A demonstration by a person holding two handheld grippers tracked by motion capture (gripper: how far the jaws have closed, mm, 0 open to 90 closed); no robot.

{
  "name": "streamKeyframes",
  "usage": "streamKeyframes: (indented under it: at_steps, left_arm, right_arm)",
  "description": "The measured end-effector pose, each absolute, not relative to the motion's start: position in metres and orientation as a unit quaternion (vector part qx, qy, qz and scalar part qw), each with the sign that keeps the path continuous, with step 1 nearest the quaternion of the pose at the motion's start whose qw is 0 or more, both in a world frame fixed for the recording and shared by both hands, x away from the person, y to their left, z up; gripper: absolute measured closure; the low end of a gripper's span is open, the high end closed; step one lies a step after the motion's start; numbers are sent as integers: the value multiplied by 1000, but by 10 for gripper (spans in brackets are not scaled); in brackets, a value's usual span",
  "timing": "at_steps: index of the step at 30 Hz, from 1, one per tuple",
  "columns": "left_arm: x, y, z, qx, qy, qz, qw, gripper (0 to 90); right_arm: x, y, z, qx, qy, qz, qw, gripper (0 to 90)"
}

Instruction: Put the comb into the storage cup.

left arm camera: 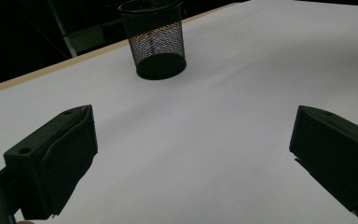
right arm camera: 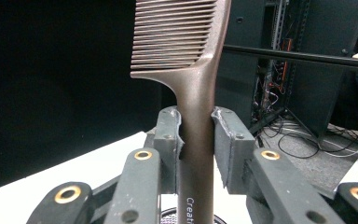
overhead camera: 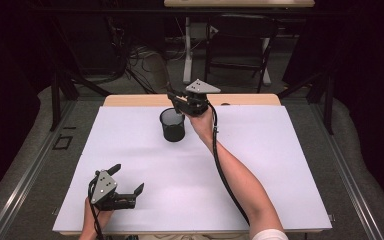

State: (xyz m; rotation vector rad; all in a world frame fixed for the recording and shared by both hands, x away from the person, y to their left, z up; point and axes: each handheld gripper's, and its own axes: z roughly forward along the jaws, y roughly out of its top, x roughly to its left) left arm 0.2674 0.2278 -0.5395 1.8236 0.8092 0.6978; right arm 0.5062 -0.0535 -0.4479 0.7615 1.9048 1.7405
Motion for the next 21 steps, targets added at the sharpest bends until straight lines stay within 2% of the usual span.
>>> streamKeyframes:
  at_steps: [21]
  left_arm:
    - [268,228,-540,752,332,286,493,9]
  right_arm:
    - [513,-43,-460,277,695,626,220,726]
